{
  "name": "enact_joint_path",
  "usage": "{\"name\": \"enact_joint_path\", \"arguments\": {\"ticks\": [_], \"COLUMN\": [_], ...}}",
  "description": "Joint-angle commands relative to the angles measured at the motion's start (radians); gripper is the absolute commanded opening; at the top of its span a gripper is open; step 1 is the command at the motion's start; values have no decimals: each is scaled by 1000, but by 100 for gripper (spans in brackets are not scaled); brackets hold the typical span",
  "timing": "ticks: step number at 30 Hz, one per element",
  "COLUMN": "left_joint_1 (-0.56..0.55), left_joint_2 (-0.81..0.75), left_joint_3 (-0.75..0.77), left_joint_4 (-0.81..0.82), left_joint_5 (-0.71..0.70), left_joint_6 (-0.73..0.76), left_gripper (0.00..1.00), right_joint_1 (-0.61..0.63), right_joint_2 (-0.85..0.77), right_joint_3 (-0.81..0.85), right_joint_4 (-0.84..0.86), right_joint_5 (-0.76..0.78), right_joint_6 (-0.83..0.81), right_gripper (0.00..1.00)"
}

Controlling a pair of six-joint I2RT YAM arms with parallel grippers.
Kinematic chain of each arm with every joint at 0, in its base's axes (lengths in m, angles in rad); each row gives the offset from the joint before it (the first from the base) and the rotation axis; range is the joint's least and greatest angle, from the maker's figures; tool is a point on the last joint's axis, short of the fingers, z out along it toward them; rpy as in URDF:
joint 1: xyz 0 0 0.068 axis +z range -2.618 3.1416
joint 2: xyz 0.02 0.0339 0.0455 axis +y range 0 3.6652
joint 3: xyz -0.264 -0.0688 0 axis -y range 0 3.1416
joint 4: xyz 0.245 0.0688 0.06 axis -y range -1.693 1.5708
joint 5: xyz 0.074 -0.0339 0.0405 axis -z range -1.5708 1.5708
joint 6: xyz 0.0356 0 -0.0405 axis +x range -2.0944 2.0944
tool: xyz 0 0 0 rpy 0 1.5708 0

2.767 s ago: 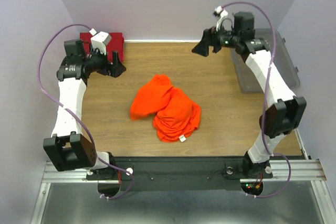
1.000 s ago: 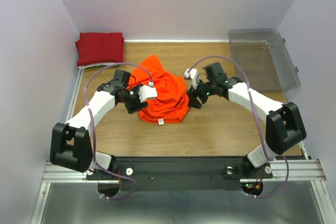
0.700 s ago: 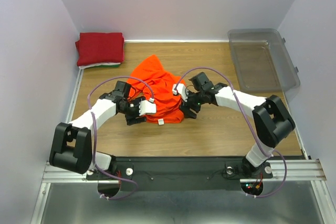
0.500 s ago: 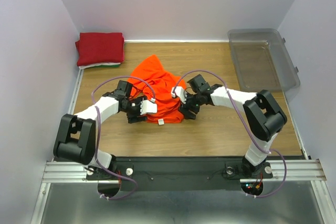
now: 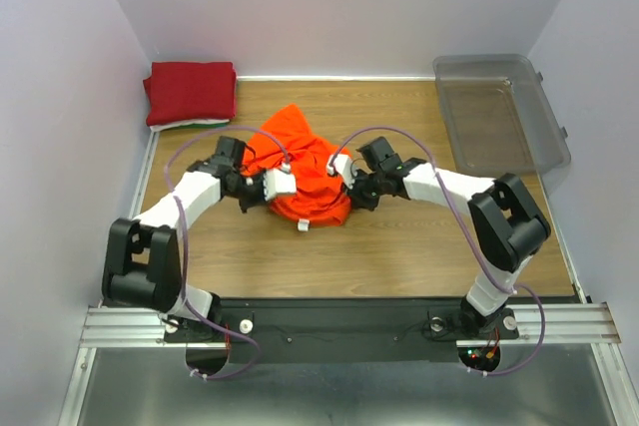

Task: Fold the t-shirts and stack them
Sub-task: Move the tshirt to the center of the board

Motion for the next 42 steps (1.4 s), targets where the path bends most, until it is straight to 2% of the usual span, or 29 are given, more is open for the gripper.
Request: {"name": "enact_joint_path", "arguments": {"ticks": [1, 2, 6, 9, 14, 20, 24, 29, 33, 37, 40, 42], "left_joint_1": [41, 44, 46, 46, 46, 46, 46, 46, 46, 46, 46, 48], "left_joint_2": [-163, -179, -250, -304, -400, -609, -700, -642, -531, -528, -540, -539], "left_joint_3": [173, 234, 356, 416, 558, 644, 730, 917, 1037, 944, 707, 613], "left_joint_4": [-77, -82, -71, -32, 25, 114, 119, 124, 139, 134, 122, 105], "left_joint_5": [106, 116, 133, 108, 45, 36, 86, 238, 294, 177, 29, -27], "left_joint_6": [-147, -210, -301, -414, -621, -767, -856, -1011, -1139, -1169, -1166, -1125], "left_gripper": [0, 0, 0, 0, 0, 0, 0, 0, 0, 0, 0, 0], "right_joint_1": [-24, -33, -61, -88, -88, -88, -88, -88, -88, -88, -90, -90], "right_joint_2": [-178, -198, -261, -293, -370, -552, -629, -610, -554, -514, -456, -416], "right_joint_3": [108, 129, 284, 404, 573, 717, 893, 1088, 1140, 1026, 878, 811], "right_joint_4": [3, -9, -76, -119, -179, -215, -222, -219, -195, -121, -49, 11], "right_joint_5": [48, 56, 80, 69, 134, 192, 224, 287, 333, 338, 324, 310], "right_joint_6": [102, 114, 118, 116, 104, 171, 223, 254, 216, 138, 72, 39], "right_gripper": [1, 1, 1, 1, 1, 1, 1, 1, 1, 1, 1, 1]}}
